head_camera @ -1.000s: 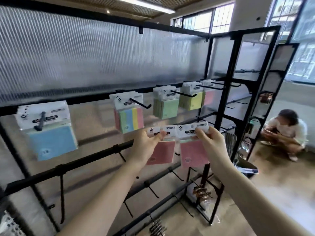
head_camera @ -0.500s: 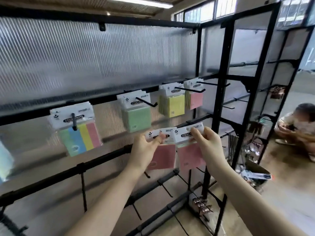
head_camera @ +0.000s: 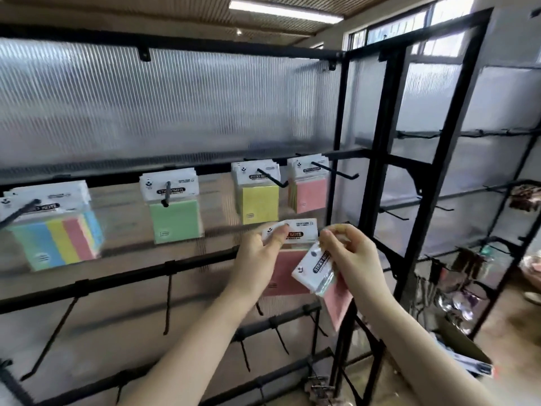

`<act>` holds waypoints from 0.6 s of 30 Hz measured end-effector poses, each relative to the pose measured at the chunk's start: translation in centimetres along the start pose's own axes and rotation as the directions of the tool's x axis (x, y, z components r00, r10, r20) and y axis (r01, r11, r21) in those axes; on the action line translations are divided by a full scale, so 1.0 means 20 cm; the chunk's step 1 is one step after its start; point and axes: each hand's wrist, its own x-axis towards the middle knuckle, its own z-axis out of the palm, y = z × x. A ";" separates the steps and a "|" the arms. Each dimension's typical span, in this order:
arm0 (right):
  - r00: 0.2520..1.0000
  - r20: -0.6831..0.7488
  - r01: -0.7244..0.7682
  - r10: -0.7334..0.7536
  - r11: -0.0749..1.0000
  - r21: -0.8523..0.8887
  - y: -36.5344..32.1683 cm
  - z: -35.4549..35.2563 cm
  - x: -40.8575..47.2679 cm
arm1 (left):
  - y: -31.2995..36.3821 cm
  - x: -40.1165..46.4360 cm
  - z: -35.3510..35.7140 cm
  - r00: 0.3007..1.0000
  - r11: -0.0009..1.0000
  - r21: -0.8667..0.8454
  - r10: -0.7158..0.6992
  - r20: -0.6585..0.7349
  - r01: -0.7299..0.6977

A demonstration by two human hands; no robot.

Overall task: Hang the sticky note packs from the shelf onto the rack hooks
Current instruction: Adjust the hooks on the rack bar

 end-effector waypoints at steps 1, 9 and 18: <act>0.999 0.009 0.033 -0.033 0.999 -0.010 0.00 -0.03 0.02 | 0.01 0.01 0.04 1.000 1.000 -0.009 0.004 0.015 -0.004; 0.993 0.041 0.116 -0.115 0.993 -0.015 -0.06 -0.24 0.20 | 0.13 0.18 0.32 0.996 0.998 -0.011 0.068 0.050 -0.067; 0.987 -0.046 0.151 -0.152 0.988 -0.010 -0.09 -0.40 0.43 | 0.12 0.42 0.42 0.975 0.975 0.043 0.220 -0.032 -0.218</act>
